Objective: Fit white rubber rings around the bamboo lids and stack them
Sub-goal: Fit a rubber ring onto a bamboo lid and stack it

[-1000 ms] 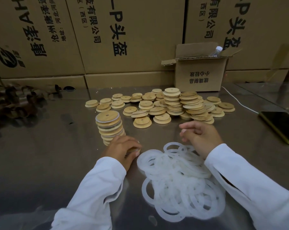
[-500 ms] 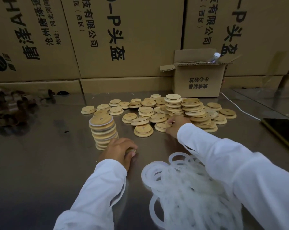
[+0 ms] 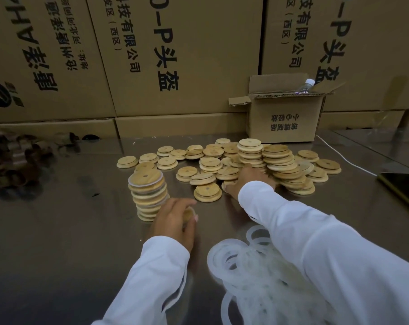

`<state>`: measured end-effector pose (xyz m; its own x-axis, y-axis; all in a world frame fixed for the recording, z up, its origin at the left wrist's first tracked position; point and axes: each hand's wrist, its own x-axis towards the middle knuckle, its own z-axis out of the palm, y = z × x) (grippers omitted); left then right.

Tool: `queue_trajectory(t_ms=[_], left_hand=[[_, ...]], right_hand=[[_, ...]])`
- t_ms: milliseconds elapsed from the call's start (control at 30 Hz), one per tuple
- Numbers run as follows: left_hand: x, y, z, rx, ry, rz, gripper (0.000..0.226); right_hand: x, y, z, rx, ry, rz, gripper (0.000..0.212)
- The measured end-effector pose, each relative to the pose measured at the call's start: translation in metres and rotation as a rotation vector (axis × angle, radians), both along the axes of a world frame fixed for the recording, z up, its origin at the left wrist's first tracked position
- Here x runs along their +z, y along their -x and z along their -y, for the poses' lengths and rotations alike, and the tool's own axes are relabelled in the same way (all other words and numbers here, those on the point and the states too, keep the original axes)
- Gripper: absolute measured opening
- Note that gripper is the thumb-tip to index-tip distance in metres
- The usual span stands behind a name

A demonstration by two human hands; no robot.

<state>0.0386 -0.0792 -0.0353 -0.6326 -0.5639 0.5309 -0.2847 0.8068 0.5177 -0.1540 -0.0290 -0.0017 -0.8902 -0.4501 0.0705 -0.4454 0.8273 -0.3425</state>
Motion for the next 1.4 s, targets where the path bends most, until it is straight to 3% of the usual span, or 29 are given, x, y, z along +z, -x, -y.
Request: queue_trajectory(t_ms=[100, 367, 500, 633, 733, 833, 933, 1033, 1100, 1233, 1400], left_hand=[[0.001, 0.0, -0.003, -0.02, 0.008, -0.006, 0.028], [0.007, -0.001, -0.005, 0.023, -0.011, -0.038, 0.027], [0.017, 0.003, -0.018, 0.005, -0.035, -0.051, 0.025], [0.041, 0.015, -0.048, -0.032, -0.468, -0.22, 0.023], [0.057, 0.027, -0.07, -0.15, -0.807, -0.206, 0.021], [0.064, 0.035, -0.086, -0.16, -0.814, -0.205, 0.011], [0.057, 0.039, -0.091, -0.176, -0.892, -0.303, 0.01], [0.05, 0.04, -0.09, -0.273, -1.186, -0.413, 0.005], [0.045, 0.04, -0.087, -0.316, -1.338, -0.476, 0.005], [0.034, 0.041, -0.083, -0.346, -1.418, -0.526, 0.01], [0.024, 0.039, -0.075, -0.306, -1.402, -0.525, 0.009]], right_hand=[[-0.004, -0.001, 0.003, 0.007, 0.034, -0.021, 0.057], [0.016, -0.01, -0.021, 0.148, -0.046, 0.033, 0.057], [0.023, -0.024, -0.063, 0.344, 0.174, 0.049, 0.063], [0.024, -0.048, -0.109, 0.585, 0.441, -0.085, 0.063], [0.018, -0.064, -0.131, 0.651, 0.567, -0.218, 0.064], [0.01, -0.073, -0.144, 0.662, 0.703, -0.274, 0.061], [0.007, -0.07, -0.154, 0.69, 0.839, -0.11, 0.06], [0.005, -0.05, -0.162, 0.536, 0.96, 0.049, 0.032], [0.001, -0.033, -0.166, 0.427, 0.835, 0.103, 0.015], [-0.018, -0.016, -0.171, 0.419, 0.451, 0.187, 0.014], [-0.019, -0.015, -0.169, 0.444, 0.33, 0.072, 0.01]])
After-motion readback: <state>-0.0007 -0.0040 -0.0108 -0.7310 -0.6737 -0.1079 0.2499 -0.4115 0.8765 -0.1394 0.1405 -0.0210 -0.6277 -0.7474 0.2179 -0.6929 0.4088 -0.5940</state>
